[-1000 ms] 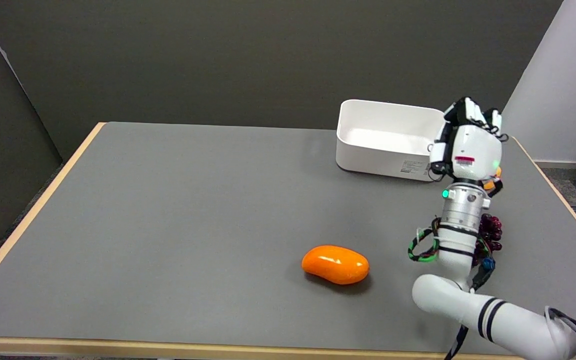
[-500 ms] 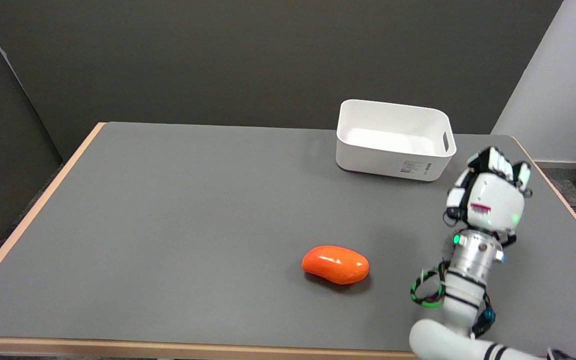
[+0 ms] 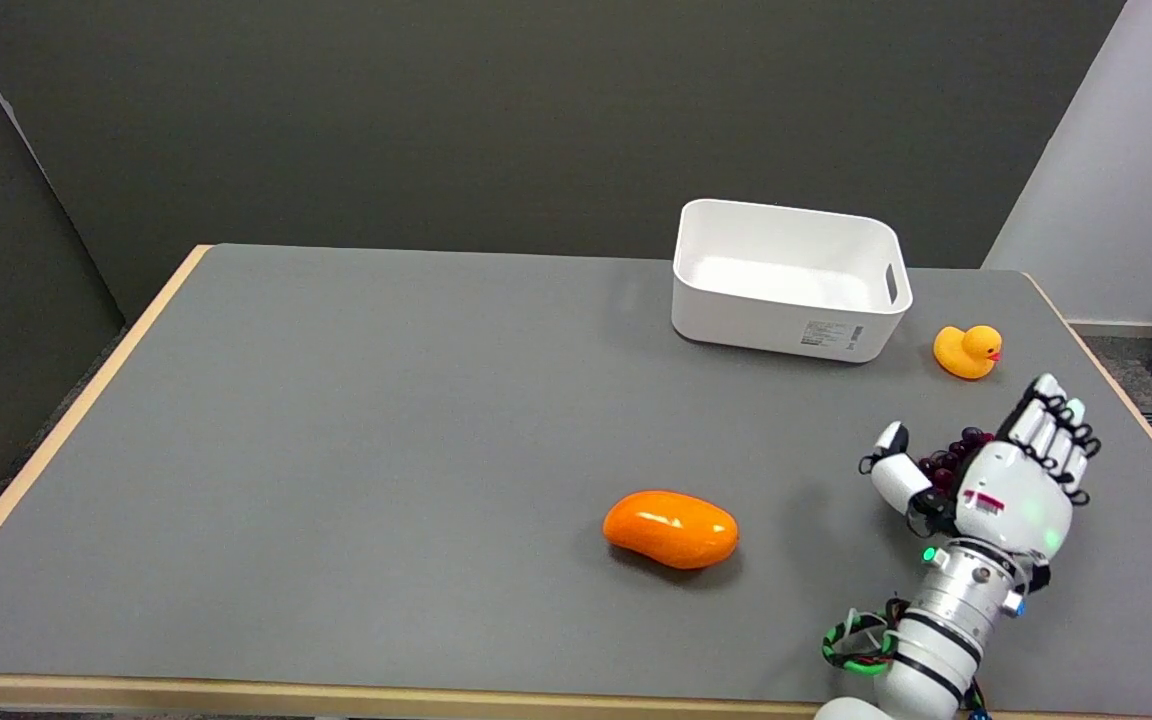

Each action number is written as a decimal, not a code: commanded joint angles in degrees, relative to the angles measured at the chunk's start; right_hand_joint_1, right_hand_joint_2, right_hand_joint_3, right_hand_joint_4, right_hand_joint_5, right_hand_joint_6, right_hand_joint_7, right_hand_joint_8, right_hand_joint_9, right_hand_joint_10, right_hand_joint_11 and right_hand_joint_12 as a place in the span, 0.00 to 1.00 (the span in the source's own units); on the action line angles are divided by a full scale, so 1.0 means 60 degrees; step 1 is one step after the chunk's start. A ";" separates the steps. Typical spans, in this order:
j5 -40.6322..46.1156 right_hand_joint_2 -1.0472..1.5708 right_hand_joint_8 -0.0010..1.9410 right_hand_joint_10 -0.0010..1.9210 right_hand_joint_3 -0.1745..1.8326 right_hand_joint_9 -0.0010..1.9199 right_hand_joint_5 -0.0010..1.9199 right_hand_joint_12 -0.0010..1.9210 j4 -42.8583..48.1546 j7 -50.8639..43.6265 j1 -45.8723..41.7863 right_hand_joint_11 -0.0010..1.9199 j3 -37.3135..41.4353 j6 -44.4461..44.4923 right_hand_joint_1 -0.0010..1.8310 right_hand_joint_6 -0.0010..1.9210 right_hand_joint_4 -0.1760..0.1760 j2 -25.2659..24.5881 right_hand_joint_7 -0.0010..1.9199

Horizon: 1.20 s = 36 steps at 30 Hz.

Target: Pick up the grape.

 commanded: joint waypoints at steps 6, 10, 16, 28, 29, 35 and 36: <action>0.1330 0.62 0.00 0.00 0.51 0.00 0.00 0.18 0.0017 0.0066 -0.0136 0.00 0.0026 0.0194 0.30 0.06 0.13 -0.0122 0.00; 0.1384 0.64 0.00 0.00 0.51 0.00 0.00 0.22 -0.0139 0.0066 -0.0110 0.00 0.0098 -0.0137 0.31 0.09 0.12 -0.0115 0.00; 0.1488 0.63 0.09 0.02 0.54 0.00 0.01 0.32 -0.0337 0.0066 -0.0083 0.00 0.0283 -0.0995 0.32 0.07 0.07 -0.0115 0.00; 0.1425 0.71 0.72 0.62 0.53 0.23 0.08 0.81 -0.0731 -0.0001 0.0124 0.08 0.0346 -0.1394 0.48 0.24 0.00 -0.0101 0.16; 0.1344 0.77 0.82 0.67 0.42 0.24 0.08 0.86 -0.0789 -0.0009 0.0145 0.08 0.0345 -0.1388 0.56 0.29 0.00 -0.0101 0.20; 0.0979 0.86 0.99 0.94 0.32 0.28 0.15 1.00 -0.1061 0.0002 0.0261 0.02 0.0306 -0.1388 0.65 0.62 0.00 -0.0115 0.24; 0.0929 0.90 0.96 0.96 0.22 0.30 0.19 1.00 -0.1089 0.0038 0.0288 0.01 0.0300 -0.1388 0.61 0.80 0.00 -0.0109 0.25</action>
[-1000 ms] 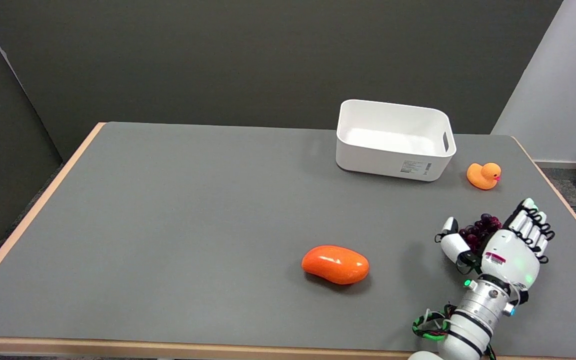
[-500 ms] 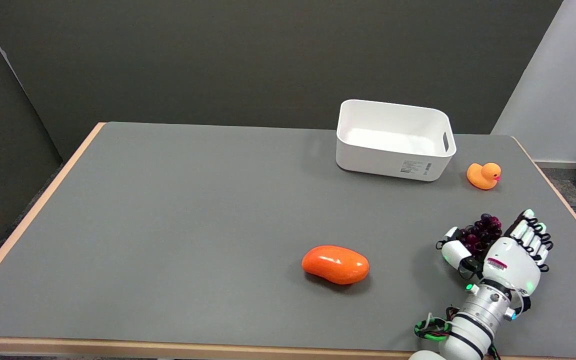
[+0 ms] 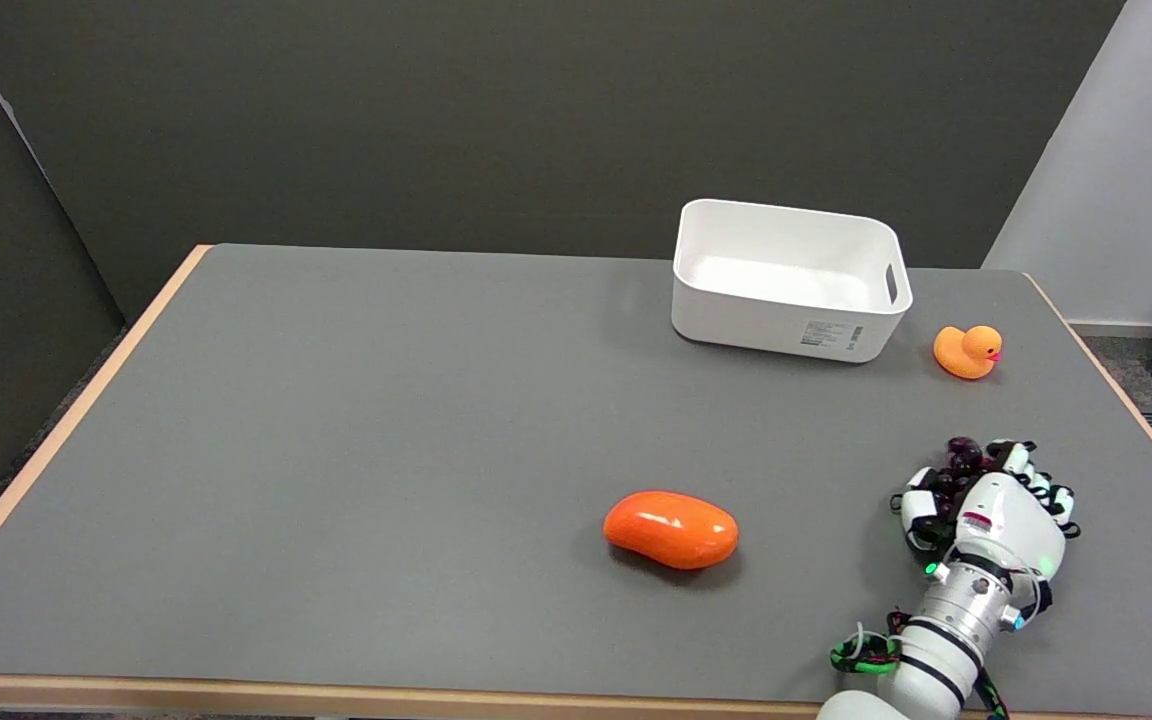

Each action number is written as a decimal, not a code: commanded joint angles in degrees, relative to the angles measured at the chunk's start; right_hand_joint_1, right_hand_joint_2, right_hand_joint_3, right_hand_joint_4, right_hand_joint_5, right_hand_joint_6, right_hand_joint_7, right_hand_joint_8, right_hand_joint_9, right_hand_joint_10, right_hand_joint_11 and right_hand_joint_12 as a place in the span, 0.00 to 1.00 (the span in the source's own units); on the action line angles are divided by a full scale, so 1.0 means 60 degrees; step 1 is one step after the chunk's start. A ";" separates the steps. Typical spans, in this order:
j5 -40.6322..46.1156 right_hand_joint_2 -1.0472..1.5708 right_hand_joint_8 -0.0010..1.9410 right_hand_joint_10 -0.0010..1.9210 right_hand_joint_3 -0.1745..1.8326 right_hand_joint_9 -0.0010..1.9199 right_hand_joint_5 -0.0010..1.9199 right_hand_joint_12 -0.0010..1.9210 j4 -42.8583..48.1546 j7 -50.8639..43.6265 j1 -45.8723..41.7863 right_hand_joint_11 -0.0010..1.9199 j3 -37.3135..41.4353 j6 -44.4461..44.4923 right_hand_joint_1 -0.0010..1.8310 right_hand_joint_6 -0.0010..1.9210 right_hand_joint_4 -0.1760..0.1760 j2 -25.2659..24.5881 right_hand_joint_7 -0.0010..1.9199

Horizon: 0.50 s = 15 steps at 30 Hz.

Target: Pick up the grape.

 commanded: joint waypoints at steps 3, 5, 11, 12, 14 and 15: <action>-0.0707 0.93 0.95 1.00 0.15 0.32 0.22 1.00 -0.0721 0.0003 0.0330 0.00 0.0040 -0.0395 0.59 0.92 0.00 -0.0002 0.25; -0.1073 0.92 0.94 1.00 0.17 0.34 0.21 1.00 -0.0754 0.0003 0.0396 0.01 0.0073 -0.0388 0.58 0.92 0.00 0.0012 0.25; -0.2566 0.92 0.96 1.00 0.18 0.33 0.21 1.00 -0.0768 0.0003 0.0982 0.01 0.0190 -0.0248 0.58 0.94 0.00 0.0196 0.24; -0.2834 0.92 0.96 1.00 0.18 0.33 0.20 1.00 -0.0768 0.0003 0.1147 0.01 0.0198 -0.0248 0.58 0.94 0.00 0.0244 0.24; -0.3337 0.92 0.97 1.00 0.18 0.34 0.20 1.00 -0.0761 0.0003 0.1502 0.01 0.0198 -0.0342 0.58 0.94 0.00 0.0358 0.24; -0.3649 0.92 0.97 1.00 0.19 0.34 0.20 1.00 -0.0735 0.0003 0.1756 0.01 0.0198 -0.0524 0.57 0.94 0.00 0.0436 0.24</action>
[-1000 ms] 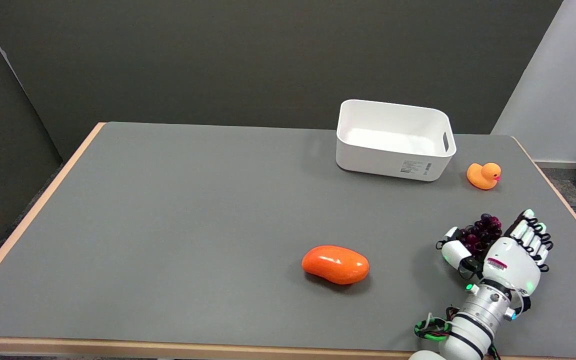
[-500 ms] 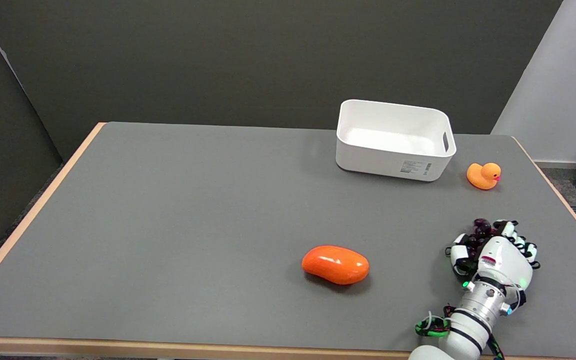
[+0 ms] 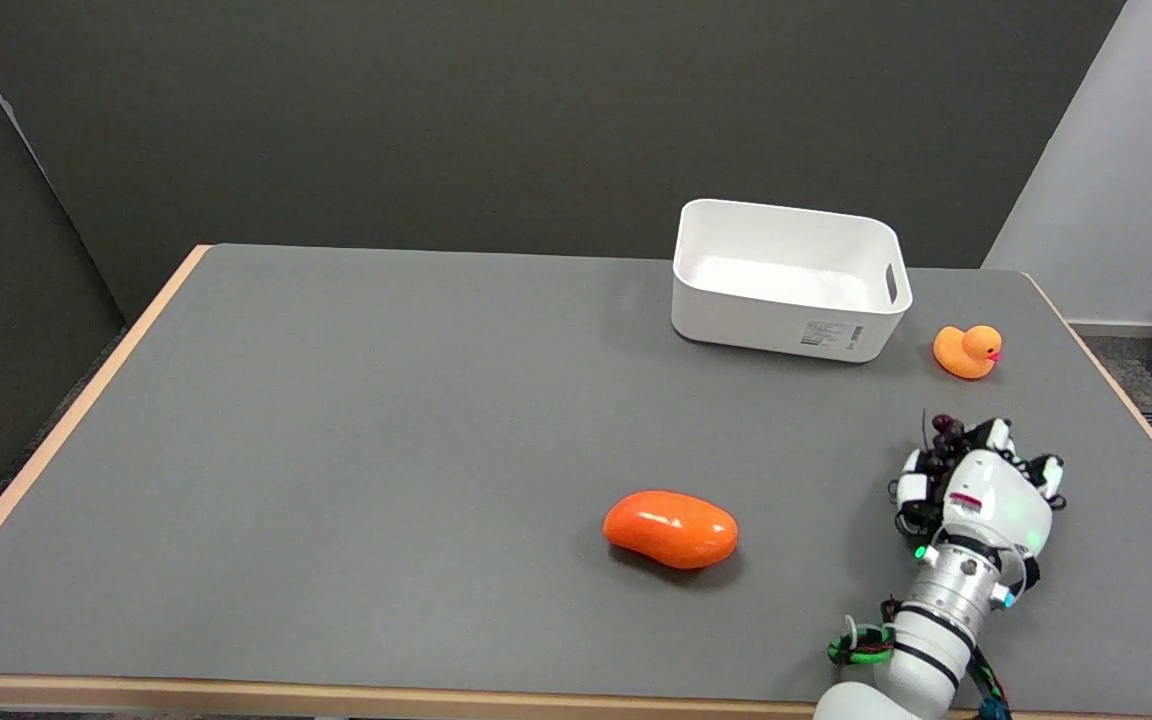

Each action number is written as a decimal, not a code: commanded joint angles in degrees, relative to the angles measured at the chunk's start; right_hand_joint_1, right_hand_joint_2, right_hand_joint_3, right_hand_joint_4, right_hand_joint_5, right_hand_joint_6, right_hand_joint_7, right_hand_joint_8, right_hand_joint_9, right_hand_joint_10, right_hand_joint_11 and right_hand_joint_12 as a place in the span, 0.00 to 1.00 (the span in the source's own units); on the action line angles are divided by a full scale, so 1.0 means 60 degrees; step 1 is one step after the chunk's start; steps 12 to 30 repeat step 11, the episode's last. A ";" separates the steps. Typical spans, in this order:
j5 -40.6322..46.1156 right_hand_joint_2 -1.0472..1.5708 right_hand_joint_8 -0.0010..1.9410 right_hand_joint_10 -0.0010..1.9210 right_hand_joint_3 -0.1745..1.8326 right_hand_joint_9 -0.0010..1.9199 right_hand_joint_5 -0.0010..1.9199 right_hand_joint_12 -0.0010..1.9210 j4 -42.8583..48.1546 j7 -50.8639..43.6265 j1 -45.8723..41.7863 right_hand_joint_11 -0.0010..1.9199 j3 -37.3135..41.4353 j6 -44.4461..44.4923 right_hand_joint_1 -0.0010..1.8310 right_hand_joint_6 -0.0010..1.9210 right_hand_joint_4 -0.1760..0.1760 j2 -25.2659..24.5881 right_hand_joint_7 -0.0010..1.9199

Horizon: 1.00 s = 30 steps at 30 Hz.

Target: Pick up the grape.

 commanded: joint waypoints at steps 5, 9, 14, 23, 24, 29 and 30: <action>-0.3829 0.91 0.98 1.00 0.23 0.41 0.20 1.00 -0.0259 0.0021 0.2669 0.19 0.0202 -0.1769 0.57 0.95 0.00 0.0874 0.24; -0.4025 0.91 0.99 1.00 0.22 0.41 0.20 1.00 -0.0557 0.0021 0.3894 0.18 0.0334 -0.3329 0.57 0.96 0.00 0.1112 0.23; -0.4060 0.91 0.99 1.00 0.22 0.41 0.20 1.00 -0.0846 0.0021 0.4436 0.17 0.0369 -0.4033 0.57 0.96 0.00 0.1132 0.23; -0.4060 0.91 0.99 1.00 0.22 0.41 0.20 1.00 -0.0846 0.0021 0.4436 0.17 0.0369 -0.4033 0.57 0.96 0.00 0.1132 0.23; -0.4060 0.91 0.99 1.00 0.22 0.41 0.20 1.00 -0.0846 0.0021 0.4436 0.17 0.0369 -0.4033 0.57 0.96 0.00 0.1132 0.23; -0.4060 0.91 0.99 1.00 0.22 0.41 0.20 1.00 -0.0846 0.0021 0.4436 0.17 0.0369 -0.4033 0.57 0.96 0.00 0.1132 0.23; -0.4060 0.91 0.99 1.00 0.22 0.41 0.20 1.00 -0.0846 0.0021 0.4436 0.17 0.0369 -0.4033 0.57 0.96 0.00 0.1132 0.23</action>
